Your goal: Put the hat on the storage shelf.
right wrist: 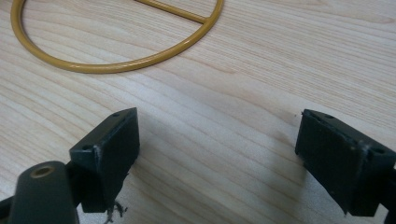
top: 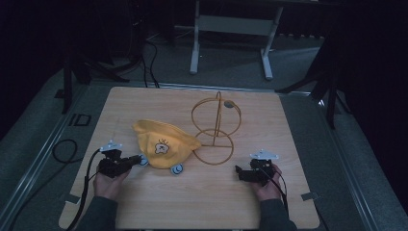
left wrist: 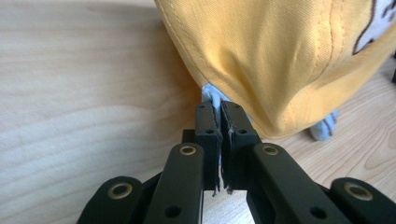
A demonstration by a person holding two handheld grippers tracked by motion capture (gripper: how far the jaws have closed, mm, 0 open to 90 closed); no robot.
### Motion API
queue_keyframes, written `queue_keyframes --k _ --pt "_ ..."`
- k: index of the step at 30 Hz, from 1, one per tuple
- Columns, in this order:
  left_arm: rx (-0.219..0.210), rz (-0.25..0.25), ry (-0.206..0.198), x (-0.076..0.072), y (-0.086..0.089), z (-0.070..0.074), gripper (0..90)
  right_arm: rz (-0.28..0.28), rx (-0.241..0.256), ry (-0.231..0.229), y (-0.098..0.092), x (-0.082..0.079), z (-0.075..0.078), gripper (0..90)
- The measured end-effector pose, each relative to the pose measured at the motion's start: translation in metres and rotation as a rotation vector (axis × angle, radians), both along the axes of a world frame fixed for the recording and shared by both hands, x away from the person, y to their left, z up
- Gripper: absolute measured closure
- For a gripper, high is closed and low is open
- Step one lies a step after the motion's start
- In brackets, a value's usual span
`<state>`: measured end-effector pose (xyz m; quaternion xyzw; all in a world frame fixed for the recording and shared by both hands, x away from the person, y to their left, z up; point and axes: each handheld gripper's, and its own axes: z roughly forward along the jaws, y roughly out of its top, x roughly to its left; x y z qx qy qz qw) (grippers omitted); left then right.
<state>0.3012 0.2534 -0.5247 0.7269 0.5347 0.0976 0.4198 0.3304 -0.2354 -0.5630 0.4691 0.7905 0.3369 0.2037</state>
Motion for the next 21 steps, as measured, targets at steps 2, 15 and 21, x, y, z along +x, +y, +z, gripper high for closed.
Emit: queue_keyframes --k 2,15,21 --pt "-0.001 0.001 -0.01 0.0 0.002 0.004 86.7 0.0 0.0 0.0 0.0 0.0 0.0 13.5" --pt "0.001 -0.011 -0.051 0.007 0.003 0.026 86.7 -0.001 0.0 0.001 0.0 0.0 0.0 13.5" --pt "0.022 -0.02 -0.087 0.015 0.002 0.042 86.8 -0.002 0.001 0.002 0.0 0.0 0.0 13.5"
